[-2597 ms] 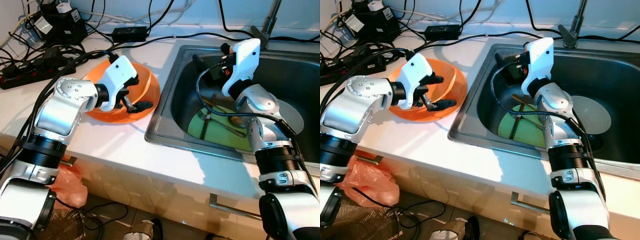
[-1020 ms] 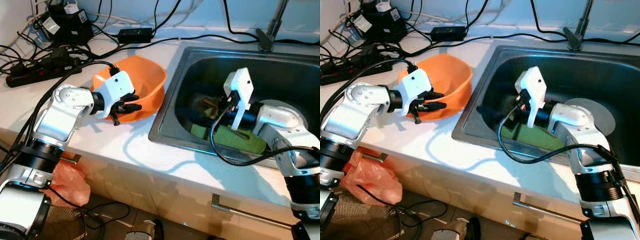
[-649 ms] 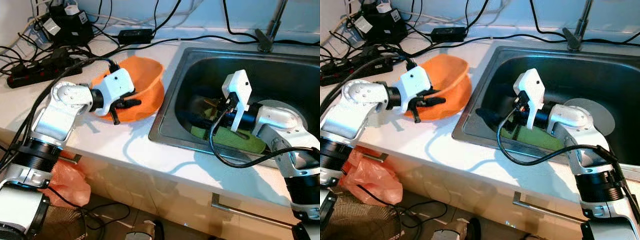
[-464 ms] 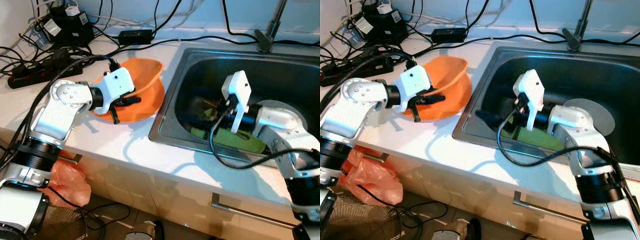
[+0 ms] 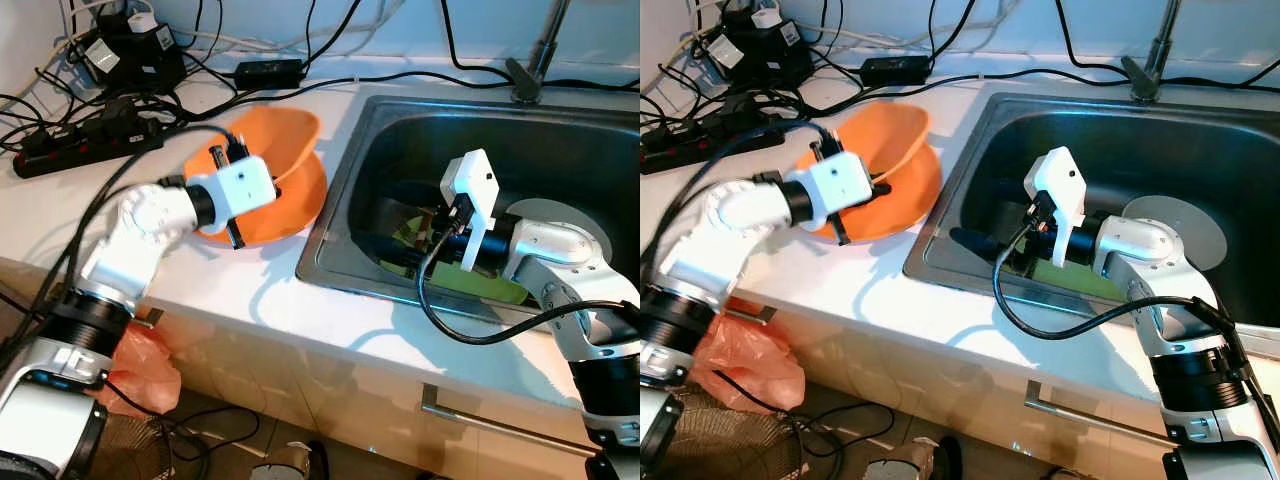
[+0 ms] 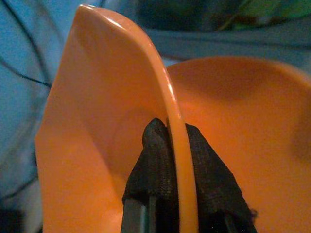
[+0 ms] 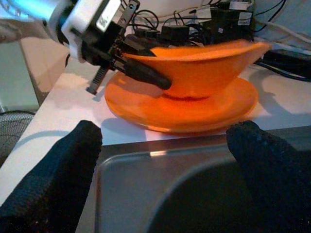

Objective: Kitchen organization

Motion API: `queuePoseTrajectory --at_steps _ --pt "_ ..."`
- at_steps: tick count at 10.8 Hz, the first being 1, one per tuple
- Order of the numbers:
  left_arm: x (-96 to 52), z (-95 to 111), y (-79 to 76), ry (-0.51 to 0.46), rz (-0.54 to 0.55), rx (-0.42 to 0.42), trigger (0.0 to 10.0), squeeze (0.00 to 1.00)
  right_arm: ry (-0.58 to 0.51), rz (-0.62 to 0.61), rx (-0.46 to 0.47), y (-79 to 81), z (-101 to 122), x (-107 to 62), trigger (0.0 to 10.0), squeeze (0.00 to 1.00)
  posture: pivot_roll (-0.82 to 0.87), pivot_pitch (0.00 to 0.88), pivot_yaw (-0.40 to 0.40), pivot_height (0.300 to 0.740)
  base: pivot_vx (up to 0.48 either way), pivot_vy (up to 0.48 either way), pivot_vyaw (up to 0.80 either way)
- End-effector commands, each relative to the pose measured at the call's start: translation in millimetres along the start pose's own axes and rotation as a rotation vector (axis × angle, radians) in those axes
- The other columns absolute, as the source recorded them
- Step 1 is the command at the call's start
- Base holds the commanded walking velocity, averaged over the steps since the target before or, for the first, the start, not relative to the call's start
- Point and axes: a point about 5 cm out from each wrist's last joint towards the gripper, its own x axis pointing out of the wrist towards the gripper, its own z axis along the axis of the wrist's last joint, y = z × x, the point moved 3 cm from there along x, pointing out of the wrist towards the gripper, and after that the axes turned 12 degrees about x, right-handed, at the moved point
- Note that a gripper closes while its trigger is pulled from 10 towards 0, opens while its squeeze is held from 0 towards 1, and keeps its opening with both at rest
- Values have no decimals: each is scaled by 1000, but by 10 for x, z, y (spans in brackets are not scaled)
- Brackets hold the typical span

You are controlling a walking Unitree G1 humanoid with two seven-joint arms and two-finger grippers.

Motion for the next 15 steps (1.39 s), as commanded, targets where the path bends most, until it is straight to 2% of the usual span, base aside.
queuePoseTrajectory --at_steps 1,3,5,6,8,10,13,15 --pt "-41 -26 114 12 108 85 0 0 1 25 16 22 0 14 10000 0 155 111 143 740 0 0 0" --pt "-88 4 184 -16 268 265 0 0 -19 16 46 -2 30 17 10000 0 155 111 143 740 0 0 0" --pt "-111 101 192 -62 378 375 0 0 -23 18 56 -2 28 11 10000 0 155 110 140 740 0 0 0" --pt "-112 123 156 -87 426 417 0 0 -73 11 93 -29 113 10 10000 0 152 111 135 740 0 0 0" --pt "-115 147 115 -109 481 469 0 0 -196 -33 215 -140 325 27 10000 0 153 110 133 740 0 0 0" --pt "-73 217 55 -150 513 488 0 0 -255 -80 289 -239 418 44 10000 0 153 109 130 740 0 0 0" --pt "66 351 -76 -207 517 503 0 0 -317 -105 393 -268 556 195 10000 0 150 108 132 740 0 0 0" --pt "138 409 -103 -227 521 512 0 0 -327 -139 446 -282 617 301 10000 0 146 107 131 740 0 0 0"
